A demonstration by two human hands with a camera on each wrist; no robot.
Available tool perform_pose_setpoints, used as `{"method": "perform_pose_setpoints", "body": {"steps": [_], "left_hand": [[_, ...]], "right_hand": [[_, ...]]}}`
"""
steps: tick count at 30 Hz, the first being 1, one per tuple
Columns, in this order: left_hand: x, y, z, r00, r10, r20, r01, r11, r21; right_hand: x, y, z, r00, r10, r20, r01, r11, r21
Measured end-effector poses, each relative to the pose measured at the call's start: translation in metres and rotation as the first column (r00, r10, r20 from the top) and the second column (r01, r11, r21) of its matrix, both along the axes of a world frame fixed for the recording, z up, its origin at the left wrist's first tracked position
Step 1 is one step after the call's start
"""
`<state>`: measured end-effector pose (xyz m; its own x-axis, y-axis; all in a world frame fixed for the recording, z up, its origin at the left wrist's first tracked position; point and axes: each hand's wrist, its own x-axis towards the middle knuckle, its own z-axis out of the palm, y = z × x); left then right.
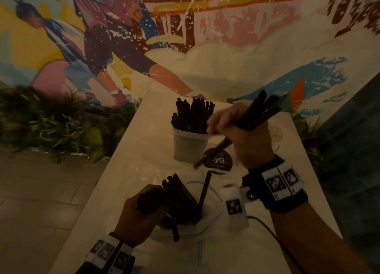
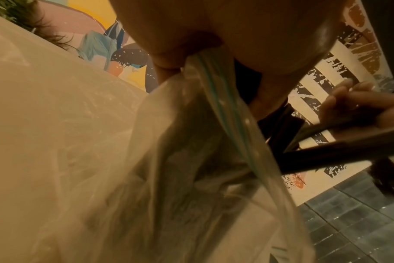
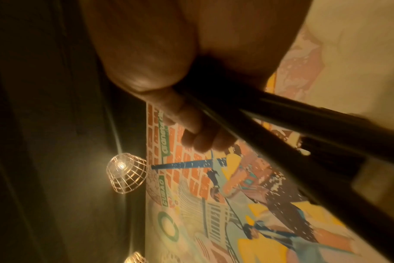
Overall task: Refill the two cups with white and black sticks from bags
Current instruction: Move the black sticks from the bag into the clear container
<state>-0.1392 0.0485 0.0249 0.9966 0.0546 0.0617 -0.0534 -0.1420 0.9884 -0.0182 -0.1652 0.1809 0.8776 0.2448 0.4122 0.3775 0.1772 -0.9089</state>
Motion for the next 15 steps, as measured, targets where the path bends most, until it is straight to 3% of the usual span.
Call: {"method": "perform_pose_setpoints", "body": {"steps": [4, 9, 12, 15], "left_hand": [[-0.001, 0.0, 0.0, 1.0, 0.006, -0.001, -0.006, 1.0, 0.01], [-0.002, 0.001, -0.003, 0.999, 0.002, -0.047, -0.002, 1.0, 0.004], [-0.003, 0.001, -0.001, 1.0, -0.012, -0.028, 0.013, 0.999, 0.046], [-0.003, 0.001, 0.0, 1.0, -0.01, -0.028, 0.012, 0.997, 0.07]], "right_hand": [[0.037, 0.01, 0.022, 0.97, -0.169, 0.172, 0.135, 0.972, 0.194], [0.068, 0.028, 0.028, 0.94, -0.286, 0.184, 0.226, 0.93, 0.289], [0.081, 0.04, 0.015, 0.947, -0.299, 0.116, 0.268, 0.937, 0.226], [0.093, 0.048, -0.007, 0.94, -0.336, 0.052, 0.334, 0.942, 0.046]]}}
